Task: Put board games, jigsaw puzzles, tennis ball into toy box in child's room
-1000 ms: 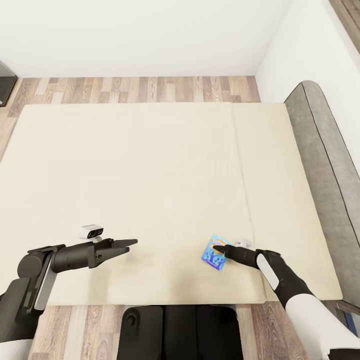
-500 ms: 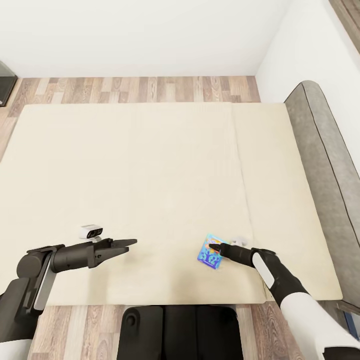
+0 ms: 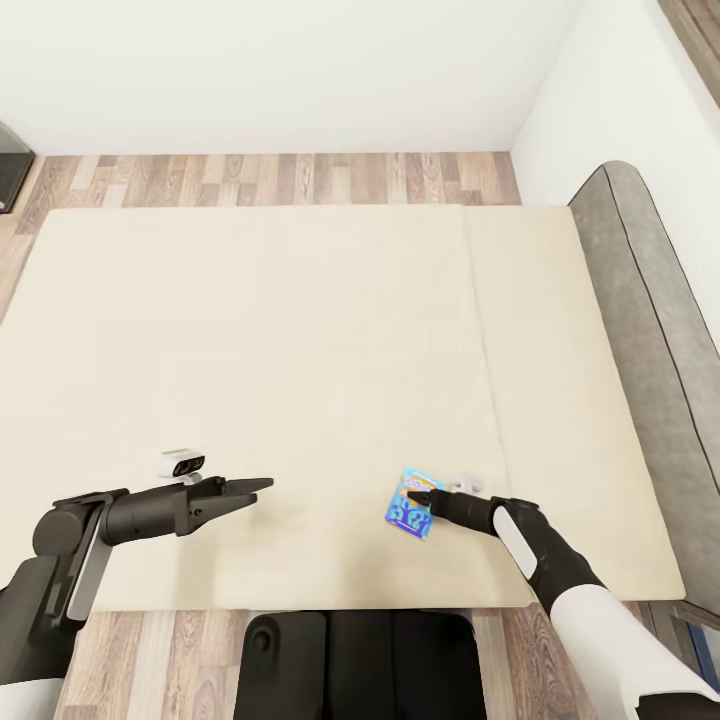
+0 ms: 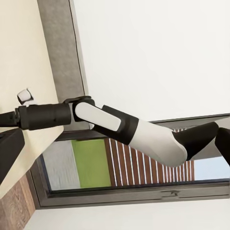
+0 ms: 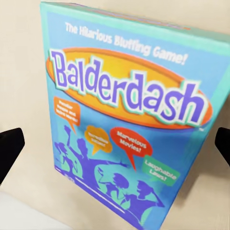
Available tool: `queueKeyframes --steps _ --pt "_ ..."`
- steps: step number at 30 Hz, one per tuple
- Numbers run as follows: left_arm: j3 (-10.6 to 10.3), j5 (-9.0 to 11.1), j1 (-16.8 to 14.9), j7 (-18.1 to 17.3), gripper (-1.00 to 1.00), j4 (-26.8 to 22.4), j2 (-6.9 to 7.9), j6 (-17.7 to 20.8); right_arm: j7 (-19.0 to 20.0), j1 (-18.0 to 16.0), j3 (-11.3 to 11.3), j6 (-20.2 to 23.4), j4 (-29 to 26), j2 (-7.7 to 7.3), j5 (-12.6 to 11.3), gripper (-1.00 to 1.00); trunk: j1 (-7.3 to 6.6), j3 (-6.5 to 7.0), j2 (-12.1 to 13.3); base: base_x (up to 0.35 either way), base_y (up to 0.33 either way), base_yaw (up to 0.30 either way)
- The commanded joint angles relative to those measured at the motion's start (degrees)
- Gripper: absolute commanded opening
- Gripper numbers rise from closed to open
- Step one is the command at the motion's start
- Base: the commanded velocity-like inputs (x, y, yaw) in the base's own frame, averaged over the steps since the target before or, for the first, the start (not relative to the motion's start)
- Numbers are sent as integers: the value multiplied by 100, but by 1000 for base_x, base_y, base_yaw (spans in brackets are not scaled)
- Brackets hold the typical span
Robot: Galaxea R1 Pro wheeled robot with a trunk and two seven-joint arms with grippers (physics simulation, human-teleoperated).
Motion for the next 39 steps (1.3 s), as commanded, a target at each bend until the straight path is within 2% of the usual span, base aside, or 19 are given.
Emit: queueKeyframes --steps 1,22,31,39 --pt "1 -4 -1 -22 100 0 3 61 3 2 19 23 -5 -6 -24 100 3 -6 -9 0 0 0" --pt "-9 -4 -1 -22 100 11 -9 61 43 7 15 61 -17 -2 -25 100 3 -6 -9 0 0 0" --pt "-30 -2 -1 -22 100 9 -30 60 38 69 31 136 -582 -7 -38 100 3 -6 -9 0 0 0" --pt "-35 -3 -1 -22 100 9 -35 61 39 77 32 177 -679 -7 -38 100 3 -6 -9 0 0 0"
